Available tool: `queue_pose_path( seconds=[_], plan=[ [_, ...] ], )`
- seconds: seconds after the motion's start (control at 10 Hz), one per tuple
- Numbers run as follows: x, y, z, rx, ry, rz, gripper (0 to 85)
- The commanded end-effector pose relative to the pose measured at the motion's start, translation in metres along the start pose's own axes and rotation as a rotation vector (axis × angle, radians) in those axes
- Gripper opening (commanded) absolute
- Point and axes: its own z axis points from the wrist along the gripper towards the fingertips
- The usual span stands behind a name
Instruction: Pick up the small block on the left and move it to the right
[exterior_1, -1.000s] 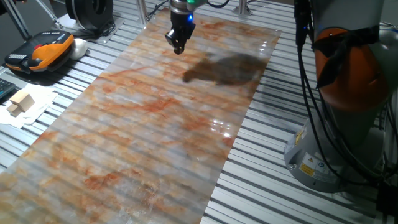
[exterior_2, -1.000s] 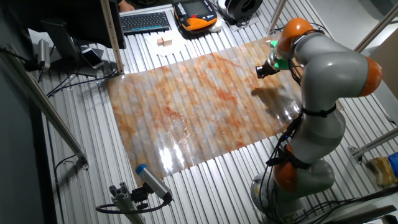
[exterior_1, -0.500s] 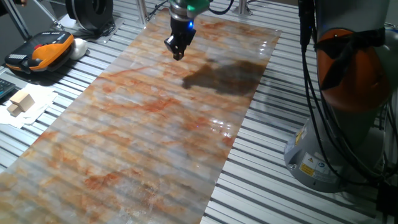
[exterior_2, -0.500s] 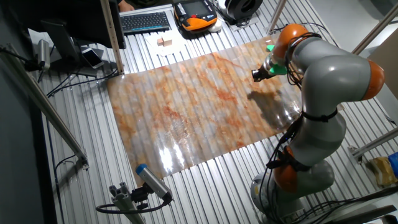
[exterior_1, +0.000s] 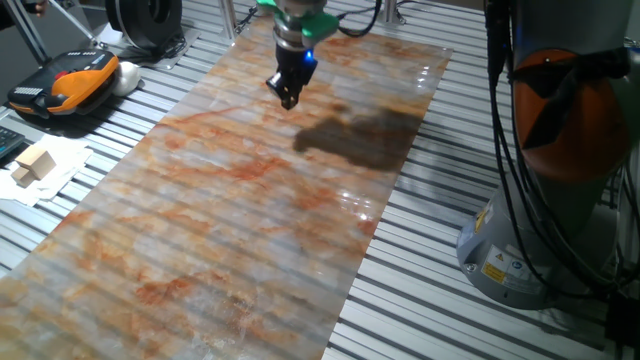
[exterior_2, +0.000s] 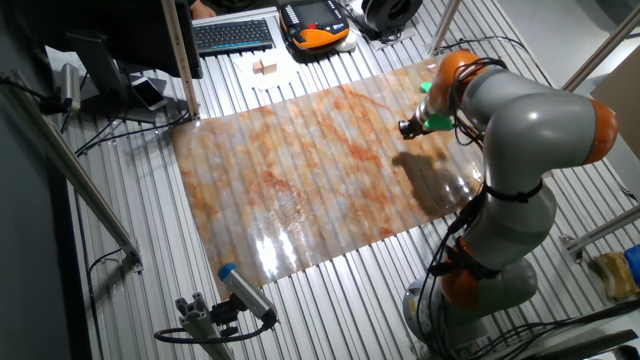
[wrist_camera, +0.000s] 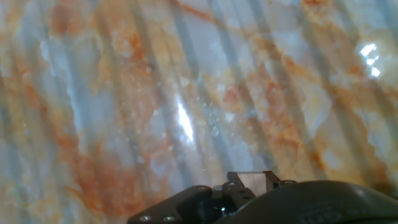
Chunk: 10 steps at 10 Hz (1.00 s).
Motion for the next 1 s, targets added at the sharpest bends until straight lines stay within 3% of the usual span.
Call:
queue_pose_path(
  seconds=[0.0,0.4,0.9],
  plan=[
    [0.0027,0.0007,0.0003,0.002,0.001,0.001,0.0],
    [0.0040,-0.0005,0.0006,0.009,0.009,-0.012,0.0],
    [0.0042,-0.0004,0.0006,0.014,-0.001,-0.026,0.0]
  ],
)
